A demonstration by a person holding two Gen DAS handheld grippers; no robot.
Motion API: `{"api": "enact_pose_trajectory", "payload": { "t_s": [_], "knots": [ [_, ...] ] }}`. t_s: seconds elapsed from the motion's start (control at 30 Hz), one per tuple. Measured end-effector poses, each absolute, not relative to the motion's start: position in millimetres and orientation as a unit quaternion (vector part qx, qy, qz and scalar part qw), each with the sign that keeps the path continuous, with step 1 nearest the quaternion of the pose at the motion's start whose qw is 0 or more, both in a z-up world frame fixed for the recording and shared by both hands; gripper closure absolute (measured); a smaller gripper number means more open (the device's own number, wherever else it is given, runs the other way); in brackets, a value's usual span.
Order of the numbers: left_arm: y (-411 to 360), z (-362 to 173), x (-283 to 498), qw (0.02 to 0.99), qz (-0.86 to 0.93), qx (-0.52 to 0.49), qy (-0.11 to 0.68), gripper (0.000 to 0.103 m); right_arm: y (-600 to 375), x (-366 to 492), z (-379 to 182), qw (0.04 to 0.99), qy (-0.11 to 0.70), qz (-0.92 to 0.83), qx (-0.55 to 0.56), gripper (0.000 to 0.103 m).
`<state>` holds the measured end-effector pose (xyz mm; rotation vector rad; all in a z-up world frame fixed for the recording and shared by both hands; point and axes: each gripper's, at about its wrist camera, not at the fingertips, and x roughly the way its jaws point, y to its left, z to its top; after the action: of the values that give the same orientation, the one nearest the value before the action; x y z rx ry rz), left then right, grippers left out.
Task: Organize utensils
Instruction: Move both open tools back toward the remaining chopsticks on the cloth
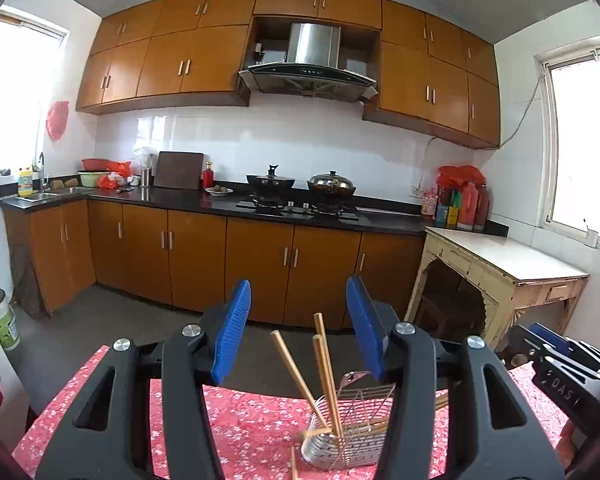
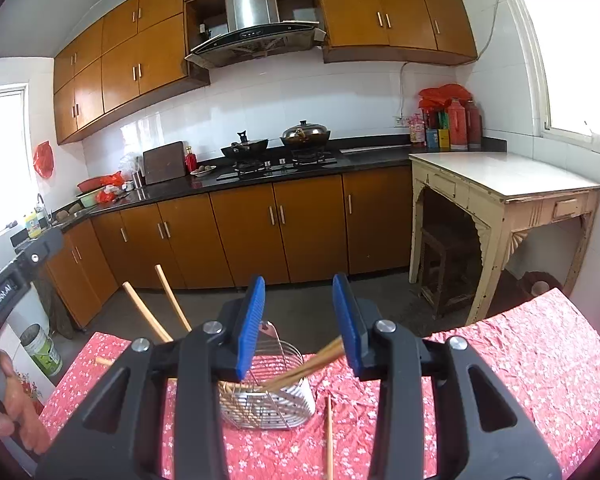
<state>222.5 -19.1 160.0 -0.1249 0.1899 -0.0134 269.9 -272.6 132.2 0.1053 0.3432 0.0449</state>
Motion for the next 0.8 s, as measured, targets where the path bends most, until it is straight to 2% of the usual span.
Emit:
{"api": "enact_pose_trajectory", "payload": {
  "t_s": [0.17,0.5,0.8],
  "knots": [
    [-7,160,204,0.993,0.001,-0.064,0.094,0.049,-277,252,128,0.983,0.173,0.016,0.05,0.066],
    [20,138,165,0.993,0.024,-0.048,0.104,0.038,-288,209,107,0.983,0.179,-0.004,0.039,0.054],
    [28,71,134,0.988,0.012,-0.037,0.152,0.036,-306,176,30,0.97,0.24,-0.009,0.038,0.054]
  ]
}}
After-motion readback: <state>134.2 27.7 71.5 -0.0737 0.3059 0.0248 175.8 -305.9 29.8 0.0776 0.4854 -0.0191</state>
